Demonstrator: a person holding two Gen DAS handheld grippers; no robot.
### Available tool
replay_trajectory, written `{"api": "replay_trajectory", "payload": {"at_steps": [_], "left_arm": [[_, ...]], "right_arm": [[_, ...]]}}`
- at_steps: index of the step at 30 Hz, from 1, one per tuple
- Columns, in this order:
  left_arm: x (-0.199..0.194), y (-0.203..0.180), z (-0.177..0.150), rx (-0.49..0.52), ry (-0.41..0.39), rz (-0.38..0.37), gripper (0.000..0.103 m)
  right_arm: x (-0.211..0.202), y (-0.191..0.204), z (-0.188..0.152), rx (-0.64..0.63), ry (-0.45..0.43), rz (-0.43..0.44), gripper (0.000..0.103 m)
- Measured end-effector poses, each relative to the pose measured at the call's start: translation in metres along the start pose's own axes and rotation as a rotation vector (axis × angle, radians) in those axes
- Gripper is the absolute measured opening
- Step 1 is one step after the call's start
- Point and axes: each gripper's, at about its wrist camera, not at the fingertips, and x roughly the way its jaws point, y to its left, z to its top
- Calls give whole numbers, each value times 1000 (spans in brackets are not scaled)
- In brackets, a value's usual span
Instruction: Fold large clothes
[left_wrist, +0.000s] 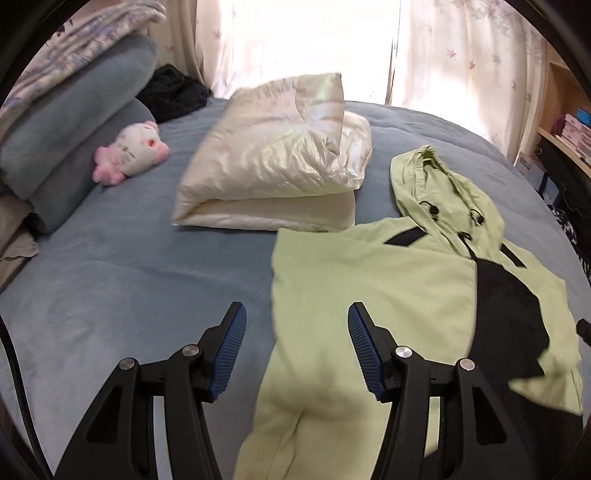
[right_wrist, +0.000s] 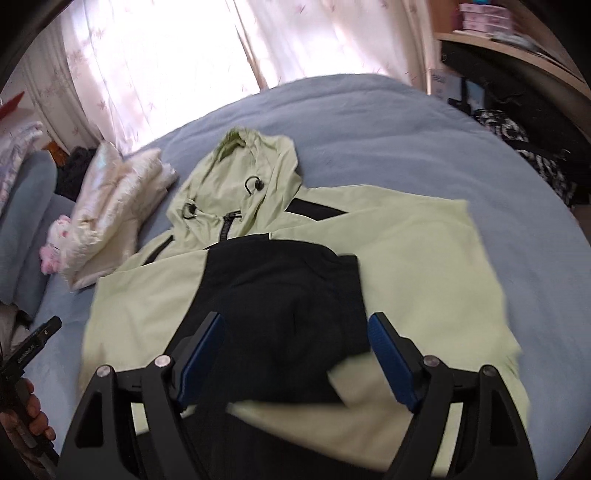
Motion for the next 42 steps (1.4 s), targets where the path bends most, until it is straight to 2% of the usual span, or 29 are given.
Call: {"api": "replay_trajectory", "payload": {"at_steps": [3,8,13,15,18,23,28,31,34,39,42], "left_arm": [[-46,8,-21,14,-19,-17,56],[-102,18,-60,35,-34,-31,56],[-132,27,-100,77,-13,-29,60],[-138,32,-115,84,6,-31,61],[-141,42,-132,84,32,-36,61],[-143,63,-161,80,79,-46,61],[-135,82,-190,64,163,-113,61],[-128,91,-207,57,211,-153,61],[-121,99,-222,41,252,-189,61],[-114,111,-235,10,256,-230,61],[-110,110,-236,15,259,-247,67]], "right_arm": [[-43,-9,-21,12,-38,5,80],[-101,-21,-59,-19,-76,-14,80],[-139,-39,-94,-71,-98,-44,80],[-150,-50,-107,-75,-97,-31,80],[-159,-67,-125,-67,-73,-17,80],[-173,-92,-148,-52,-61,-50,80],[-183,-126,-166,-10,-51,-91,80],[-182,-151,-176,38,-23,-126,80],[-179,-176,-189,105,10,-126,80],[-167,-198,-209,168,72,-86,80],[-158,-199,-213,167,90,-75,81]]}}
